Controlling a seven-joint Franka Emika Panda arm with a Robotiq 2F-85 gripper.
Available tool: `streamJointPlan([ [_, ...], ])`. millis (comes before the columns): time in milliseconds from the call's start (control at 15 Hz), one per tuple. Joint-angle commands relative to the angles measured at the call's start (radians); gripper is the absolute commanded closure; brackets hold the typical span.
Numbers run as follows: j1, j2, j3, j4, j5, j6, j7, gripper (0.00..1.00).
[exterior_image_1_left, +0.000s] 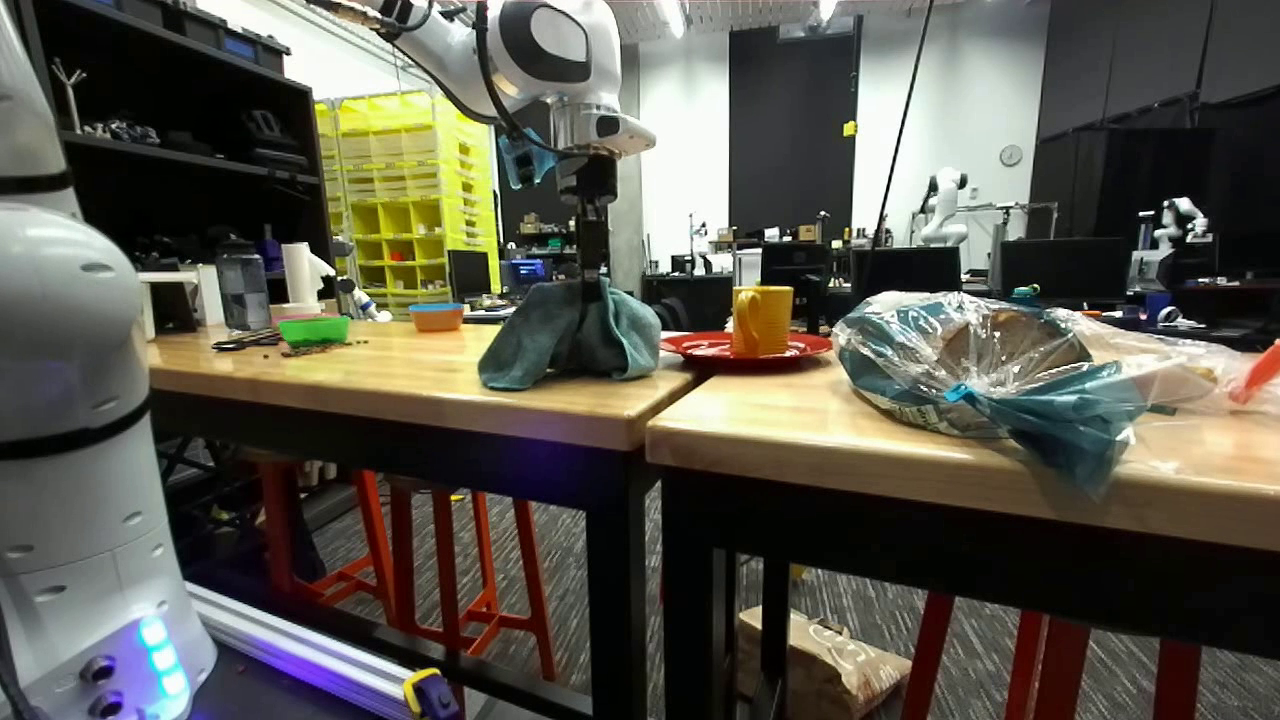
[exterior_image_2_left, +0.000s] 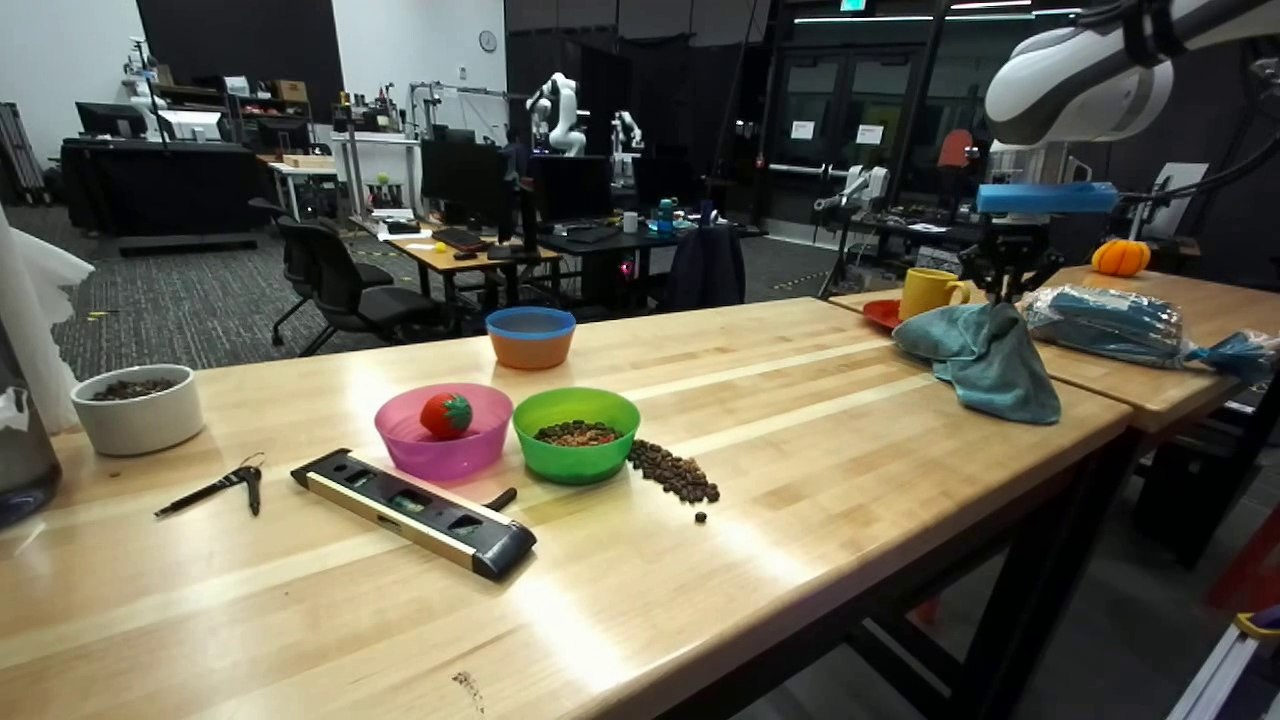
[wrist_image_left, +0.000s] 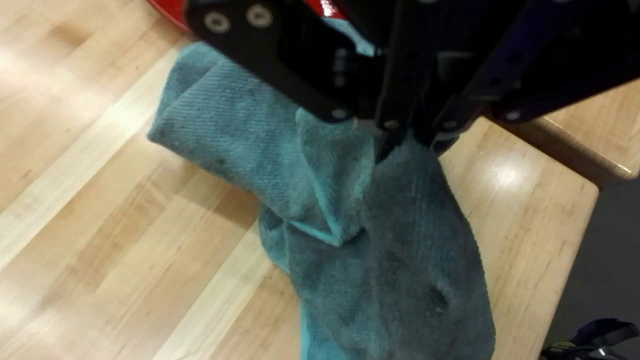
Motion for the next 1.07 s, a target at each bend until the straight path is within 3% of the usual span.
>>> streamJointPlan([
  [0,-0.025,-0.039,-0.008,-0.030,0.007,0.007,0.030,0.98],
  [467,-0.037,-0.047,-0.018,-0.036,0.016,0.034,0.062,0.98],
  [600,-0.037,-0.051,-0.019,-0.041,0.017,0.040,0.070,0.67],
  [1000,-0.038,-0.082,-0.016,-0.059,0.016,0.057,0.082,0.30],
])
